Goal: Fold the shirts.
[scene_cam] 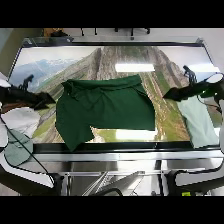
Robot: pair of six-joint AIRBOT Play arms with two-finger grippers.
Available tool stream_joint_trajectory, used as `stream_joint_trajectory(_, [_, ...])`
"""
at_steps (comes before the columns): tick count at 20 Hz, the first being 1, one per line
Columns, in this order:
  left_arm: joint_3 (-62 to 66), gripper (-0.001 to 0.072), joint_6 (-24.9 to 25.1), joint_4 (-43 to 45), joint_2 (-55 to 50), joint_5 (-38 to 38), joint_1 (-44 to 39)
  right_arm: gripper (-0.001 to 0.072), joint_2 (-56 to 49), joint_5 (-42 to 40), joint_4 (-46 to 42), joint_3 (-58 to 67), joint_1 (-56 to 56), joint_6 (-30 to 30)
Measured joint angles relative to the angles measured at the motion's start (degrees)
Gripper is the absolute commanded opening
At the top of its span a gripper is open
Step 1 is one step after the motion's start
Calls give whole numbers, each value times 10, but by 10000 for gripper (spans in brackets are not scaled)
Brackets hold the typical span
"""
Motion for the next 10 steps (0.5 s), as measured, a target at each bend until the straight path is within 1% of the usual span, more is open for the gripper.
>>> stream_joint_trajectory(4, [-99,687,20,3,17,37,23,323,20,18,-10,-54,-5,6])
stream_joint_trajectory(7, [-144,686,45,-34,19,60,21,327,23,23,-12,-72,-6,14])
stream_joint_trajectory(8, [-150,685,51,-44,16,64,17,381,21,24,-14,-75,-6,21])
stream_joint_trajectory(9, [-152,576,55,-49,11,65,12,458,18,24,-16,-78,-6,28])
stream_joint_trajectory(10, [-152,365,59,-51,4,68,5,458,14,24,-16,-83,-6,36])
